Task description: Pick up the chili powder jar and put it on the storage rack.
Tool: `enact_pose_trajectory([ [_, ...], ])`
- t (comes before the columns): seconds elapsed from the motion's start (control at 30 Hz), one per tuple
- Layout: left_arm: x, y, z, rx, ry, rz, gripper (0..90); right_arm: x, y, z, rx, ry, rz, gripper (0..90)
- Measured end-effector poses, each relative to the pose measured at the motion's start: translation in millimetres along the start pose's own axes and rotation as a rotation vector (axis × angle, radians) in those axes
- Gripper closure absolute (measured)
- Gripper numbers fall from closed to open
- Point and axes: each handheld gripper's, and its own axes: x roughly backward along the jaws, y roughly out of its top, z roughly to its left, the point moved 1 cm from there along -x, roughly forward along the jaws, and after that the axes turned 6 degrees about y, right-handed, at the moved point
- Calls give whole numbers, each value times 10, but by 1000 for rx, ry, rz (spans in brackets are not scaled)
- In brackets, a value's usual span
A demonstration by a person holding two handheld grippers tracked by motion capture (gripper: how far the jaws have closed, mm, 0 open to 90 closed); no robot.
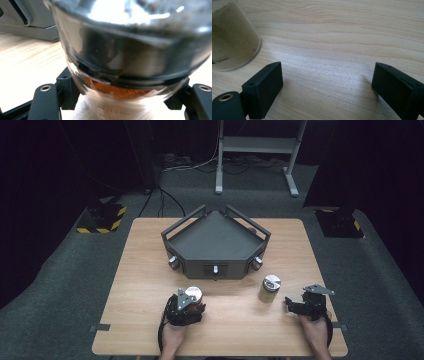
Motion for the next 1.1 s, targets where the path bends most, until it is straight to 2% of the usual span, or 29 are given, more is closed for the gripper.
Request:
enact_pose_trajectory([
  [0.7,17,51,26,4,-18,9,301,0,0,0,0,0,0,101],
  [1.1,114,238,104,-11,-32,3,301,1,0,1,0,0,0,101],
])
